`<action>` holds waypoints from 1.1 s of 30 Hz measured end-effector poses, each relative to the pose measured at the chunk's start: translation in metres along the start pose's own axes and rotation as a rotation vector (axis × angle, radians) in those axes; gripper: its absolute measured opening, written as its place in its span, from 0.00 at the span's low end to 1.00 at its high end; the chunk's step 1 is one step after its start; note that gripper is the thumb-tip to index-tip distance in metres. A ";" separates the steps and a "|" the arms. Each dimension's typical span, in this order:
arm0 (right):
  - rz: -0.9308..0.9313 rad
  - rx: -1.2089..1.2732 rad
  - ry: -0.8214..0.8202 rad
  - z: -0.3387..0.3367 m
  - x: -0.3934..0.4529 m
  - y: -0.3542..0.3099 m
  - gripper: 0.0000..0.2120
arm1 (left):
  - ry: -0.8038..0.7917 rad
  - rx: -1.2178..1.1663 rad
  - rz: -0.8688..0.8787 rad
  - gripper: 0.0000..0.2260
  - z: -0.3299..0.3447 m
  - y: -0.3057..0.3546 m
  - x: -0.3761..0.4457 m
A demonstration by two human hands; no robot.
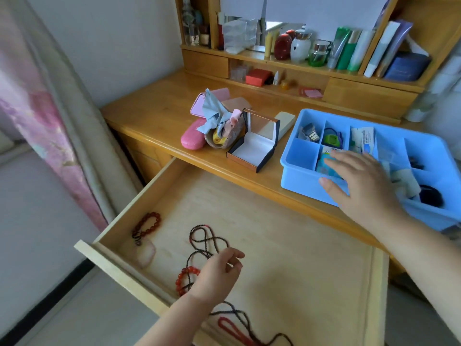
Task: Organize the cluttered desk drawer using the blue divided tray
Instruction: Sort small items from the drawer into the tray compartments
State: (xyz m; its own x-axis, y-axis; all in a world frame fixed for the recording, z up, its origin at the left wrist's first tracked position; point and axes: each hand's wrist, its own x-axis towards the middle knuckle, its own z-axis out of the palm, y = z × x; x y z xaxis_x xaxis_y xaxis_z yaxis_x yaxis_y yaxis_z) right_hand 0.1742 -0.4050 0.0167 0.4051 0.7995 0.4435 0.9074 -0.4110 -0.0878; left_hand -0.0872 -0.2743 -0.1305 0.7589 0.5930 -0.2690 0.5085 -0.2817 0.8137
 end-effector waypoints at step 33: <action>0.700 1.094 -0.615 0.101 -0.122 -0.112 0.23 | -0.126 0.017 0.023 0.09 -0.052 0.025 0.018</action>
State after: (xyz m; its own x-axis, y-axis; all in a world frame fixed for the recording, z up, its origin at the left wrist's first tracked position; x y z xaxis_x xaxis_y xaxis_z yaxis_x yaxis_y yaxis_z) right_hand 0.0348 -0.4122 -0.1174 0.5227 0.7523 -0.4010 0.0194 -0.4808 -0.8766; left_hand -0.0819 -0.2315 -0.0884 0.8151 0.4872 -0.3134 0.4962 -0.3079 0.8118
